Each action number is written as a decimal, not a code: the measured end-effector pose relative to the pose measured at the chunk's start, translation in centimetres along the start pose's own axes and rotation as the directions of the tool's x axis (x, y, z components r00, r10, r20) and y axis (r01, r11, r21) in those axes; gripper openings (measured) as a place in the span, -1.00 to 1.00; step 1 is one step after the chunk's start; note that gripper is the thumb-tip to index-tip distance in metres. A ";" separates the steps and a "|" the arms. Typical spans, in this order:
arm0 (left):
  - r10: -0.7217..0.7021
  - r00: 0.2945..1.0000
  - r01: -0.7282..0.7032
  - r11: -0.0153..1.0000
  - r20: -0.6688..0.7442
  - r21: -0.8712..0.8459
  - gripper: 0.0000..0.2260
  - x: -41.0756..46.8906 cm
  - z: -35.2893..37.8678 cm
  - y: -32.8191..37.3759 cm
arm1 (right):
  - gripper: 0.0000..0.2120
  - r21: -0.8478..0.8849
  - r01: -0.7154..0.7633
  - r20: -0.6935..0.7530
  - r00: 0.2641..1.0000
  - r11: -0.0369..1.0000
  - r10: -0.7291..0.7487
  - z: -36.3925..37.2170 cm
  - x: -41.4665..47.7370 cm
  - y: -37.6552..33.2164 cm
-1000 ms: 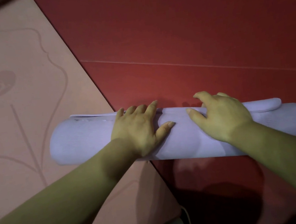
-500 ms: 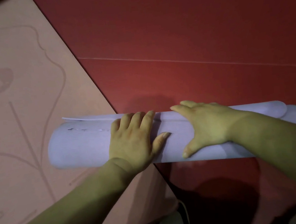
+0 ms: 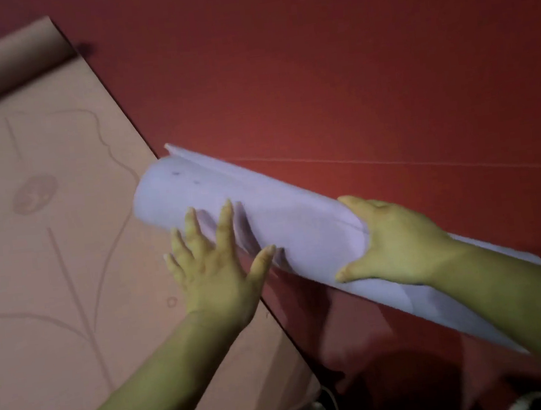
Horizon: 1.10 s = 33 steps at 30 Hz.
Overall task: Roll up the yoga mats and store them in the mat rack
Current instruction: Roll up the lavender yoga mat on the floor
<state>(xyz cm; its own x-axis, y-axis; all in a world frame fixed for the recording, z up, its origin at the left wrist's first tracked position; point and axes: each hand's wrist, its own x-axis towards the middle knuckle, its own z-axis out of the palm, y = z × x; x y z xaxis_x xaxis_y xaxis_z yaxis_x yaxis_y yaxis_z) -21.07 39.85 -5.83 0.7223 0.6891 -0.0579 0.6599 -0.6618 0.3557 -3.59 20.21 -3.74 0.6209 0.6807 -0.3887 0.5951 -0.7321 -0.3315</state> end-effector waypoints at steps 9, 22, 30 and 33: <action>-0.016 1.000 -0.010 0.522 -0.022 -0.853 0.29 6.0 -12.7 15.9 | 0.27 0.191 -0.005 -0.500 0.860 0.982 0.102 -13.7 -5.7 -2.5; 0.391 0.847 -0.530 0.560 -0.361 -0.636 0.10 -1.4 -23.8 26.6 | -0.46 0.733 0.299 -0.536 0.807 0.611 0.248 -27.9 -16.3 -1.4; 0.502 0.827 -0.550 0.626 -0.254 -0.554 -0.24 -5.3 -24.0 27.3 | -0.37 0.669 0.484 -0.727 0.585 0.564 0.360 -27.7 -20.9 0.6; 0.448 0.842 -0.533 0.612 -0.300 -0.584 -0.50 -4.8 -24.3 27.2 | -0.19 0.656 0.506 -0.727 0.622 0.560 0.290 -28.7 -22.0 0.2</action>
<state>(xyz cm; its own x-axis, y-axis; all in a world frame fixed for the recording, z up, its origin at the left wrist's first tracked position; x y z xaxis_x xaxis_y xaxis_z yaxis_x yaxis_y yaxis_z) -11.66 25.72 26.81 0.8417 0.3729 0.3905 -0.1025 -0.5998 0.7935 -2.47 5.77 29.45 0.9298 0.2298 0.2876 0.3130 -0.0821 -0.9462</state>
